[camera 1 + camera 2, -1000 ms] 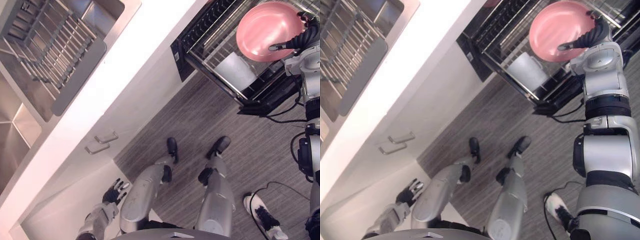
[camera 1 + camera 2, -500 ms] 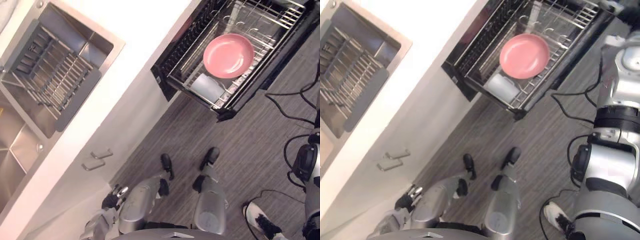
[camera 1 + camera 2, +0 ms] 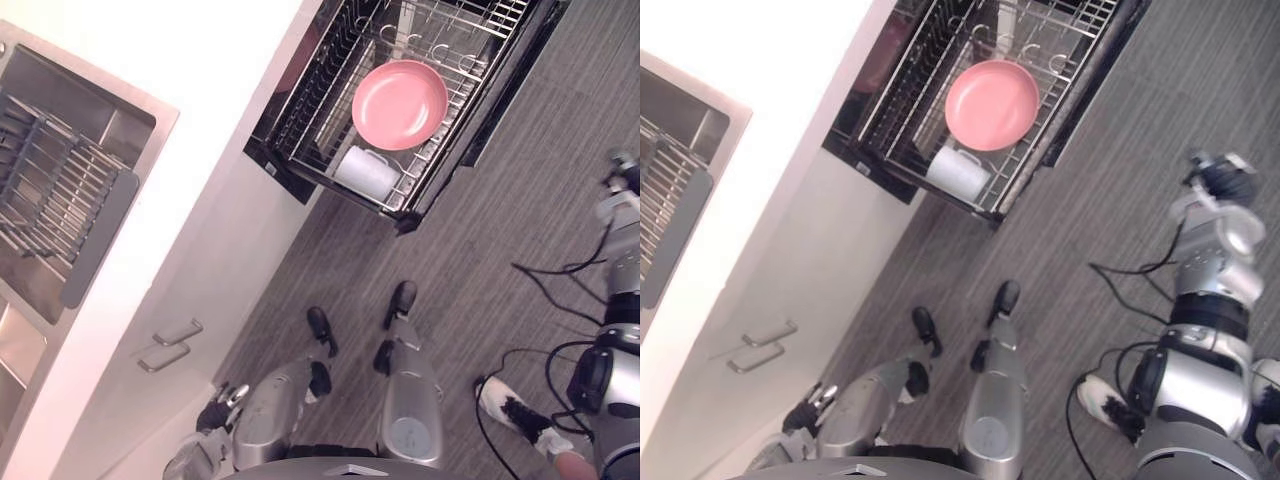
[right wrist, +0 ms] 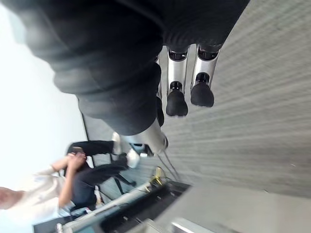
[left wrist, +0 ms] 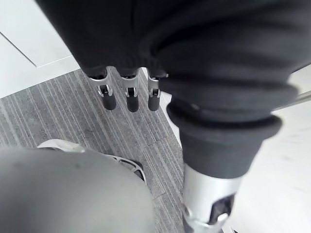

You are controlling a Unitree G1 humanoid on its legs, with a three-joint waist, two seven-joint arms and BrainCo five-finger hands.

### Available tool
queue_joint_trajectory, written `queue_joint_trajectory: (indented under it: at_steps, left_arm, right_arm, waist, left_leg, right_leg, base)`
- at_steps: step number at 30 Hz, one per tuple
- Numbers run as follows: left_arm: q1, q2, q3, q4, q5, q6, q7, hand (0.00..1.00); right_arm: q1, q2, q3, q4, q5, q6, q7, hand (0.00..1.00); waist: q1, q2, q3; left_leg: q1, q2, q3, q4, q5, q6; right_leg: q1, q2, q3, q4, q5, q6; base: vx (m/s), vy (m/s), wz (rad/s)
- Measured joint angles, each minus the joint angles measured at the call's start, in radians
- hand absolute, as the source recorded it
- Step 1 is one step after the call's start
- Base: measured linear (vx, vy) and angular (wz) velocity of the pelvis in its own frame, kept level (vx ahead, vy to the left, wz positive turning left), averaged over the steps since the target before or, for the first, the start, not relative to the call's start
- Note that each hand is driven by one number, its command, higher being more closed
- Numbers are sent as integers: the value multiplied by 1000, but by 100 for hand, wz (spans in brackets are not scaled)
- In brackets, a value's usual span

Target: Walk over to the sink, pick up the cup, carry it to the dishwasher, place the cup inside the dishwasher, then close the dishwasher door

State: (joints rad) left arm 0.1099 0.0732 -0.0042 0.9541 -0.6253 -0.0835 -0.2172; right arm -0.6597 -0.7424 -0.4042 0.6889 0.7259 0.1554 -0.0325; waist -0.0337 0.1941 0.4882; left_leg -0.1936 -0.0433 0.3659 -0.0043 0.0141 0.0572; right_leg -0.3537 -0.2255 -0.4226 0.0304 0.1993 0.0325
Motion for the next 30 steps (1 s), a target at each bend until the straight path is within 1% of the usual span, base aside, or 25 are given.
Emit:
queue_joint_trajectory:
  at_steps: [1, 2, 4, 6, 8, 10, 12, 13, 14, 16, 17, 18, 19, 21, 23, 24, 25, 26, 27, 28, 29, 30]
  left_arm:
    - [0, 1, -2, 2, 0, 0, 1, 0]
    - [0, 1, -4, 2, 0, -1, 1, 0]
    - [-6, 7, -21, 2, 0, -6, 0, 0]
    - [-12, 9, -31, 2, -1, -6, 0, 0]
    - [-19, 13, -42, 3, -1, -6, 0, 0]
    - [-21, 14, -43, 3, -1, -6, 0, 0]
    - [-23, 14, -45, 3, -1, -5, 0, 0]
    - [-25, 13, -47, 3, -1, -5, 0, 0]
    - [-26, 10, -48, 4, -1, -4, 0, 0]
    - [-27, 8, -47, 4, -1, -4, 0, 0]
    - [-27, 9, -47, 4, -1, -4, -2, 0]
    - [-27, 8, -47, 4, -1, -4, -2, 0]
    - [-27, 7, -47, 3, -1, -4, -4, 0]
    - [-27, 2, -50, 3, -1, -4, -6, 0]
    - [-27, -2, -79, 6, -1, -1, -8, 0]
    - [-25, -6, -80, 7, -1, 1, -8, 0]
    - [-23, -14, -84, 8, 0, 5, -8, 0]
    - [-21, -16, -86, 8, 0, 6, -9, 0]
    - [-18, -19, -91, 8, 2, 15, -11, 0]
    - [-15, -27, -100, 7, 3, 27, -14, 0]
    - [-11, -32, -104, 7, 3, 30, -15, 0]
    - [-4, -45, -107, 6, 2, 31, -16, 0]
  right_arm:
    - [2, 21, 27, 0, 4, 7, 41, 100]
    - [2, 31, 43, 0, 5, 7, 59, 100]
    - [-3, 63, 91, 0, 4, 8, 130, 100]
    - [-6, 89, 119, 0, -10, 9, 169, 100]
    - [-24, 126, 168, -1, -28, 25, 207, 100]
    - [-24, 141, 164, 3, -30, 29, 202, 100]
    - [-41, 149, 194, 1, -26, 51, 220, 100]
    - [-52, 154, 193, 6, -27, 56, 204, 100]
    - [-59, 151, 197, 5, -26, 67, 204, 100]
    - [-77, 159, 216, 5, -26, 79, 202, 100]
    - [-89, 162, 214, 8, -27, 87, 194, 100]
    - [-95, 161, 216, 8, -27, 90, 194, 100]
    - [-107, 161, 218, 19, -26, 94, 194, 100]
    - [-149, 153, 226, 64, -25, 100, 184, 100]
    - [-193, 131, 245, 103, -24, 107, 161, 100]
    - [-206, 126, 246, 117, -23, 107, 157, 100]
    - [-229, 124, 247, 126, -23, 107, 152, 100]
    - [-242, 123, 247, 128, -23, 106, 152, 100]
    - [-286, 117, 247, 157, -17, 105, 150, 100]
    - [-324, 97, 265, 192, -12, 104, 142, 100]
    - [-340, 91, 269, 205, -2, 104, 135, 100]
    - [-365, 76, 276, 240, 30, 103, 123, 100]
  waist:
    - [3, 0, 0]
    - [6, 0, 0]
    - [16, 1, -1]
    - [27, 2, -1]
    - [32, 4, -2]
    - [32, 6, -3]
    - [37, 9, -2]
    - [37, 13, -1]
    - [36, 20, -3]
    - [39, 22, -4]
    - [40, 23, -5]
    - [42, 24, -5]
    - [50, 26, -6]
    - [64, 35, -13]
    - [87, 57, -28]
    - [92, 66, -31]
    - [100, 79, -40]
    - [106, 84, -44]
    - [122, 93, -51]
    - [140, 110, -64]
    - [147, 118, -70]
    - [164, 132, -80]
  left_leg:
    - [-4, 0, -1, 0, 1, 0]
    - [-5, -1, -2, 0, 2, 0]
    - [-14, -6, -9, 1, 9, 0]
    - [-21, -9, -12, 1, 13, 3]
    - [-29, -19, -40, 1, 24, 3]
    - [-34, -22, -55, 1, 25, 4]
    - [-36, -28, -70, 1, 29, 1]
    - [-37, -30, -78, 0, 31, 2]
    - [-42, -36, -93, -1, 36, -1]
    - [-52, -38, -105, -3, 42, -7]
    - [-56, -40, -122, -11, 53, -16]
    - [-55, -40, -128, -18, 61, -17]
    - [-59, -40, -147, -19, 66, -18]
    - [-68, -39, -173, -19, 77, -28]
    - [-72, -40, -209, -25, 95, -43]
    - [-72, -40, -222, -27, 101, -43]
    - [-73, -43, -241, -37, 113, -47]
    - [-76, -45, -253, -39, 117, -50]
    - [-88, -46, -264, -39, 121, -52]
    - [-102, -47, -279, -42, 130, -60]
    - [-106, -49, -287, -46, 135, -59]
    - [-109, -48, -293, -55, 151, -58]
  right_leg:
    - [-4, -1, 0, 2, 0, 0]
    - [-6, -2, 0, 4, -1, -1]
    - [-19, -10, -3, 21, -7, -6]
    - [-29, -17, -5, 32, -10, -6]
    - [-31, -32, -22, 46, -16, -5]
    - [-34, -41, -35, 61, -22, -5]
    - [-35, -53, -48, 76, -26, -6]
    - [-35, -58, -53, 83, -29, -6]
    - [-39, -68, -61, 95, -34, -7]
    - [-48, -75, -72, 108, -41, -10]
    - [-51, -82, -85, 121, -45, -13]
    - [-54, -85, -90, 128, -51, -13]
    - [-57, -89, -105, 146, -65, -23]
    - [-66, -104, -124, 186, -88, -31]
    - [-72, -129, -159, 250, -131, -35]
    - [-73, -137, -169, 269, -144, -34]
    - [-78, -156, -190, 304, -172, -36]
    - [-85, -165, -196, 324, -184, -37]
    - [-101, -181, -206, 361, -205, -41]
    - [-115, -199, -225, 393, -226, -44]
    - [-119, -209, -236, 409, -237, -47]
    - [-123, -226, -256, 445, -262, -49]
  base:
    - [38, -11, 2]
    - [41, -8, 3]
    - [27, -1, 9]
    - [11, 0, 11]
    - [-1, 3, 25]
    - [-6, 6, 29]
    - [-4, 7, 23]
    - [-16, 7, 25]
    - [-19, 6, 22]
    - [-35, -5, 26]
    - [-38, -21, 31]
    - [-37, -41, 35]
    - [-45, -55, 38]
    - [-53, -69, 43]
    - [-64, -91, 52]
    - [-70, -100, 58]
    - [-58, -79, 48]
    - [-71, -105, 53]
    - [-73, -112, 50]
    - [-82, -142, 53]
    - [-77, -145, 61]
    - [-67, -149, 60]
